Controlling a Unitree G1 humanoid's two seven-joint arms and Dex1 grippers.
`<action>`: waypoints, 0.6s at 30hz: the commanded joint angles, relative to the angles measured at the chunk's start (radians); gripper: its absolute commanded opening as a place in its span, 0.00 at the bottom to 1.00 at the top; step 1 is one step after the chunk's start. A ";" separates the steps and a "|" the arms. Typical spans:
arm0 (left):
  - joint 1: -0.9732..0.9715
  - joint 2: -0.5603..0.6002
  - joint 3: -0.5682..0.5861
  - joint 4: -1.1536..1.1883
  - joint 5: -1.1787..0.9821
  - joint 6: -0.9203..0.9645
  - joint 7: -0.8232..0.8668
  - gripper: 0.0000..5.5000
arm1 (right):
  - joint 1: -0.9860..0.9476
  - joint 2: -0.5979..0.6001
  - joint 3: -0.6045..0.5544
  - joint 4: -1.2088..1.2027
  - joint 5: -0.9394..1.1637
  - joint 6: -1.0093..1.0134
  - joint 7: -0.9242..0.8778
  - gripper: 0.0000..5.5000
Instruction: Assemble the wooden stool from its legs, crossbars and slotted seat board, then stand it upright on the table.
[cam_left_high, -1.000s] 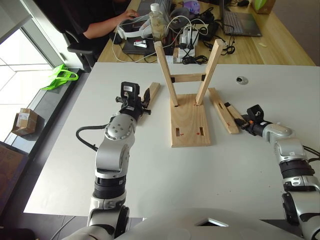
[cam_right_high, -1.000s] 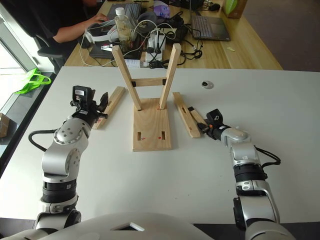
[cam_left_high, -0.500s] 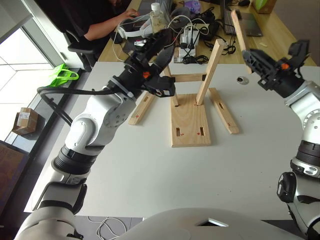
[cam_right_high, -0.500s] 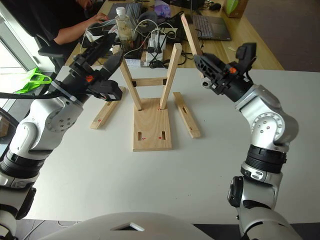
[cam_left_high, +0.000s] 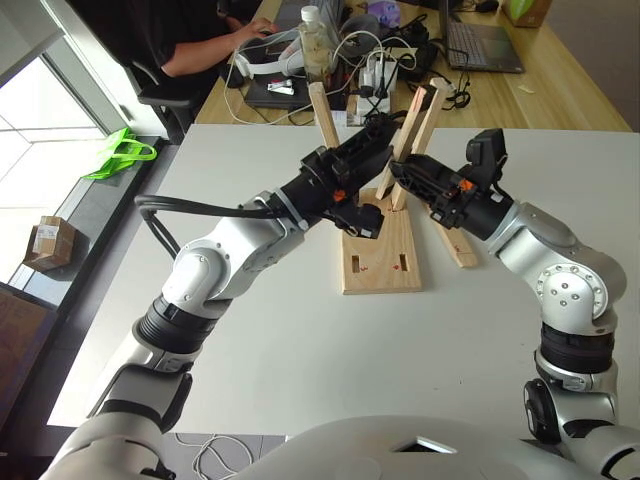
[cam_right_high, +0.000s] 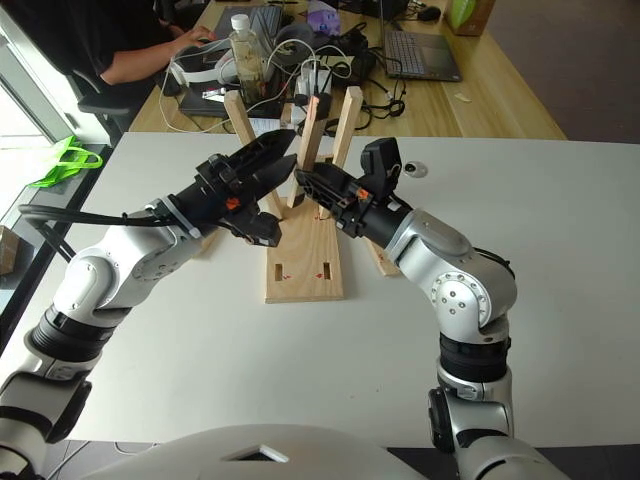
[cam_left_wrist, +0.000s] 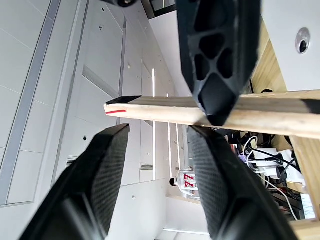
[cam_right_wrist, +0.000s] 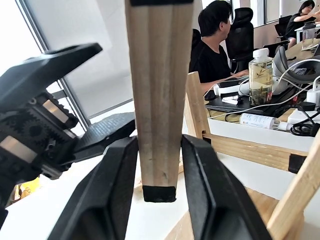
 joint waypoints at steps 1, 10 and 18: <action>0.038 0.020 -0.013 0.001 0.019 -0.059 -0.019 0.40 | -0.008 -0.006 0.011 0.000 0.002 0.028 -0.011 0.23; -0.026 0.065 -0.060 0.055 0.149 -0.179 -0.046 0.40 | -0.025 -0.077 0.153 -0.006 -0.048 0.084 0.065 0.23; -0.067 0.071 -0.102 0.145 0.240 -0.187 -0.179 0.40 | -0.029 -0.117 0.219 -0.029 -0.070 0.104 0.137 0.23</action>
